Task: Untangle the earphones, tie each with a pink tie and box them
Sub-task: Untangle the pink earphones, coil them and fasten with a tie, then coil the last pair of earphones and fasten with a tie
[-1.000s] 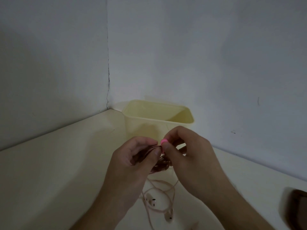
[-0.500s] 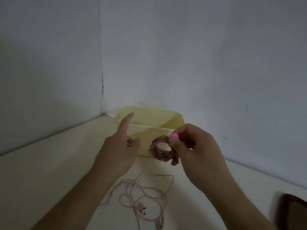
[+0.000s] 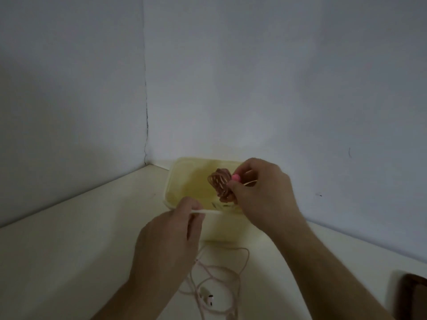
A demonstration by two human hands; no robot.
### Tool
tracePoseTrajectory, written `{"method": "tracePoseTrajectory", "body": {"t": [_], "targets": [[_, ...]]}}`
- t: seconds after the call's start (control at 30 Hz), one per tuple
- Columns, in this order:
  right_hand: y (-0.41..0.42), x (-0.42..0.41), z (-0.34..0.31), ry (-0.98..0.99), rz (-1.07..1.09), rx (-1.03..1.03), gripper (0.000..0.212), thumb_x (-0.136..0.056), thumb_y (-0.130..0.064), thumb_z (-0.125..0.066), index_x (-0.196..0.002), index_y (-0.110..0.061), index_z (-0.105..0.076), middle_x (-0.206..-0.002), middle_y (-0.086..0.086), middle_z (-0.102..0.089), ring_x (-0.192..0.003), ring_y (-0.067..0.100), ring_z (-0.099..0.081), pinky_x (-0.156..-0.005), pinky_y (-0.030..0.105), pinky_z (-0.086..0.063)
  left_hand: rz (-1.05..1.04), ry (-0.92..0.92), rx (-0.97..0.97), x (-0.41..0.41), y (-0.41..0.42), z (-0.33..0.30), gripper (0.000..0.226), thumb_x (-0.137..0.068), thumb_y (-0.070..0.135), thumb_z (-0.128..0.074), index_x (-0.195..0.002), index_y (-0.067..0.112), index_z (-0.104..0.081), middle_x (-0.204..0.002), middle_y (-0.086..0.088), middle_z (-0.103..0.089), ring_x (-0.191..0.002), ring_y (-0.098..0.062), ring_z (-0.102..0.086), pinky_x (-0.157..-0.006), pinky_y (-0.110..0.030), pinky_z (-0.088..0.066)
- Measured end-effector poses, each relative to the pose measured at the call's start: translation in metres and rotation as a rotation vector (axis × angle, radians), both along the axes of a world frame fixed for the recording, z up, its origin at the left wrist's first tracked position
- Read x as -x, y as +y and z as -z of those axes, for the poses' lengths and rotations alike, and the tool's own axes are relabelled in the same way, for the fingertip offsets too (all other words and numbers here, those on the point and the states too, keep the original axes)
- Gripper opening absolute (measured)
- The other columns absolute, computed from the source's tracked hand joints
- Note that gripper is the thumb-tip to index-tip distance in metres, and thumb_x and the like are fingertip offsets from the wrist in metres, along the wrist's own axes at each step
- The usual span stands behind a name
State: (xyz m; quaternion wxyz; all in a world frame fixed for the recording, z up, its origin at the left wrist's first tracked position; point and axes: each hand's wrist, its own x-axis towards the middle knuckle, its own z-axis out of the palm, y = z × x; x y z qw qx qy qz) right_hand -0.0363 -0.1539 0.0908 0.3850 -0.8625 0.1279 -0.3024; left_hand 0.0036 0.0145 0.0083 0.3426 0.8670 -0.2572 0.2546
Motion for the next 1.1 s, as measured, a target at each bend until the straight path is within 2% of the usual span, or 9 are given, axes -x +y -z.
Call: {"method": "tracePoseTrajectory", "body": {"t": [0.1, 0.27, 0.43, 0.53, 0.6, 0.67, 0.87, 1.0, 1.1], "targets": [[0.008, -0.028, 0.009, 0.094, -0.020, 0.066, 0.006, -0.098, -0.017, -0.071, -0.095, -0.022, -0.072, -0.087, -0.010, -0.075, -0.061, -0.010, -0.067, -0.046, 0.010, -0.048, 0.017, 0.005, 0.039, 0.008, 0.002, 0.003, 0.011, -0.098, 0.045, -0.056, -0.109, 0.043, -0.055, -0.075, 0.016, -0.069, -0.067, -0.009, -0.065, -0.060, -0.041, -0.057], [0.014, -0.030, 0.005, 0.160, -0.052, 0.101, 0.039, -0.097, -0.014, -0.062, -0.133, -0.027, -0.068, -0.125, -0.010, -0.071, -0.104, 0.006, -0.068, -0.065, 0.005, -0.045, 0.055, 0.059, 0.086, 0.007, 0.003, 0.004, 0.016, -0.098, 0.048, -0.048, -0.113, 0.045, -0.051, -0.084, 0.015, -0.072, -0.074, -0.011, -0.067, -0.066, -0.043, -0.058], [0.015, 0.004, 0.006, -0.038, -0.009, 0.121, 0.037, -0.091, 0.000, -0.053, -0.099, -0.030, -0.074, -0.095, -0.014, -0.074, -0.092, 0.002, -0.071, -0.075, 0.022, -0.059, 0.107, 0.109, 0.166, 0.003, 0.004, 0.003, 0.022, -0.099, 0.038, -0.052, -0.119, 0.047, -0.051, -0.087, 0.020, -0.073, -0.075, -0.007, -0.068, -0.069, -0.040, -0.059], [0.011, 0.030, 0.007, -0.127, 0.020, 0.074, 0.041, -0.087, 0.008, -0.052, -0.085, -0.029, -0.071, -0.085, -0.012, -0.072, -0.081, 0.001, -0.066, -0.064, 0.017, -0.051, 0.146, 0.168, 0.214, -0.001, 0.003, 0.005, 0.036, -0.099, 0.027, -0.058, -0.125, 0.051, -0.053, -0.092, 0.029, -0.072, -0.084, 0.001, -0.068, -0.078, -0.026, -0.058], [0.007, 0.045, 0.007, -0.058, -0.015, 0.060, 0.042, -0.085, 0.009, -0.050, -0.080, -0.027, -0.070, -0.080, -0.009, -0.072, -0.072, 0.003, -0.065, -0.054, 0.014, -0.045, 0.184, 0.225, 0.230, -0.001, 0.004, 0.006, 0.043, -0.099, 0.022, -0.061, -0.129, 0.051, -0.054, -0.098, 0.033, -0.072, -0.094, 0.009, -0.066, -0.081, -0.006, -0.048], [0.005, 0.054, 0.010, 0.133, -0.092, 0.097, 0.040, -0.085, 0.007, -0.050, -0.077, -0.026, -0.071, -0.078, -0.007, -0.073, -0.068, 0.003, -0.065, -0.050, 0.016, -0.047, 0.219, 0.279, 0.218, -0.002, 0.005, 0.005, 0.049, -0.099, 0.022, -0.062, -0.137, 0.050, -0.050, -0.105, 0.036, -0.071, -0.105, 0.011, -0.064, -0.084, -0.001, -0.042], [0.019, 0.062, 0.040, 0.580, -0.275, 0.271, 0.021, -0.097, -0.024, -0.058, -0.085, -0.023, -0.075, -0.083, -0.006, -0.076, -0.076, 0.012, -0.073, -0.077, 0.036, -0.063, 0.357, 0.428, 0.190, -0.002, 0.013, 0.010, 0.080, -0.098, 0.014, -0.065, -0.151, 0.061, -0.030, -0.138, 0.038, -0.058, -0.130, -0.004, -0.058, -0.110, -0.032, -0.047], [0.049, 0.069, 0.058, 0.700, -0.339, 0.438, 0.046, -0.090, -0.066, -0.063, -0.091, -0.021, -0.063, -0.091, -0.005, -0.069, -0.079, 0.016, -0.065, -0.073, 0.037, -0.055, 0.342, 0.417, 0.287, -0.006, 0.023, 0.016, 0.089, -0.095, -0.008, -0.057, -0.153, 0.055, -0.033, -0.148, 0.034, -0.052, -0.140, -0.002, -0.049, -0.119, -0.035, -0.040], [0.058, 0.070, 0.069, 0.661, -0.325, 0.616, 0.018, -0.097, -0.040, -0.057, -0.096, -0.025, -0.046, -0.093, -0.001, -0.051, -0.088, 0.029, -0.055, -0.073, 0.037, -0.042, 0.351, 0.375, 0.332, -0.008, 0.030, 0.018, 0.080, -0.089, -0.020, -0.049, -0.135, 0.045, -0.059, -0.138, 0.023, -0.064, -0.134, -0.003, -0.057, -0.117, -0.042, -0.043]]}}
